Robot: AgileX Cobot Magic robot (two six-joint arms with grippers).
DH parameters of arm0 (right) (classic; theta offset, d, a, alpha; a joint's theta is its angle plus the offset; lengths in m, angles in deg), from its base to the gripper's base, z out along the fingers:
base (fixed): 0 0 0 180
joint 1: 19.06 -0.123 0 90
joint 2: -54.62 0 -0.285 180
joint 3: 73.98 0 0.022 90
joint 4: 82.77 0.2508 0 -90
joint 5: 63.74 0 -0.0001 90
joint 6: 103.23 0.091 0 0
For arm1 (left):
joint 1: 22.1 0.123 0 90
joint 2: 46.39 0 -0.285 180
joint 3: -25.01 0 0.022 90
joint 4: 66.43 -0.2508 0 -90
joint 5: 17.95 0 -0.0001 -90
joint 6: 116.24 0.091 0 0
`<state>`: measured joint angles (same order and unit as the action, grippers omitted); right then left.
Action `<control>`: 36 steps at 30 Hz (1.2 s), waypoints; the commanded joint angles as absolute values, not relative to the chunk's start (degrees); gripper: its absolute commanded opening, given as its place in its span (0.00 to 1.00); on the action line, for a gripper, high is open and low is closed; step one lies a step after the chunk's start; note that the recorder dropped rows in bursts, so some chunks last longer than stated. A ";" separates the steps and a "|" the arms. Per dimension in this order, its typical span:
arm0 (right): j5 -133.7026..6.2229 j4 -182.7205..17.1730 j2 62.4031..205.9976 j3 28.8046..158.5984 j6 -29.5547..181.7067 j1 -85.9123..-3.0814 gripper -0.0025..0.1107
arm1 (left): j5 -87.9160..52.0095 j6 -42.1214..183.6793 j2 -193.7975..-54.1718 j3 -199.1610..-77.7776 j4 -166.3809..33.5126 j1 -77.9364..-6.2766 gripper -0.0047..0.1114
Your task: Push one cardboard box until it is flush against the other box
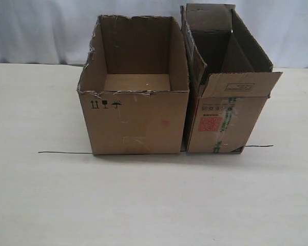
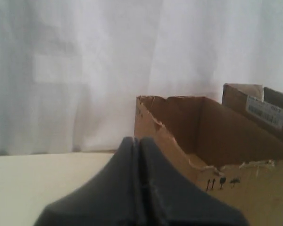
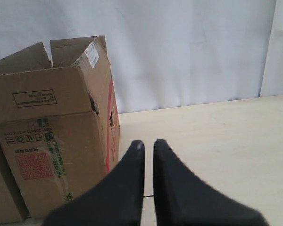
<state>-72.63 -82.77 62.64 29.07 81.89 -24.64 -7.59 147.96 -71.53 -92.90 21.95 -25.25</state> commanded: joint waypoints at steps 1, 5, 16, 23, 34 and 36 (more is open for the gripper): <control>-72.83 -82.77 62.40 28.80 82.02 -24.53 0.07 | -8.86 148.14 -64.89 -85.71 21.51 -25.55 0.04; -72.83 -82.77 62.40 28.80 82.02 -24.53 0.07 | -12.73 148.14 -54.94 -79.91 21.12 -25.55 0.04; -72.82 -82.77 62.40 28.80 82.05 -24.53 0.07 | -17.95 148.03 -54.17 -77.78 21.00 -25.55 0.04; -72.82 -82.77 62.40 28.80 82.05 -24.53 0.07 | -12.99 91.26 -54.17 -77.78 -32.10 -25.43 0.04; -72.82 -82.77 62.40 28.80 82.05 -24.53 0.07 | -12.70 60.03 -54.17 -77.78 -66.43 -25.43 0.04; -72.82 -82.77 62.40 28.80 82.05 -24.53 0.07 | -12.70 58.38 -54.17 -77.78 -67.72 -25.43 0.04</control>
<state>-72.63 -82.77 62.64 29.07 81.89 -24.64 -12.61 62.11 -54.37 -77.95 -64.75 -25.36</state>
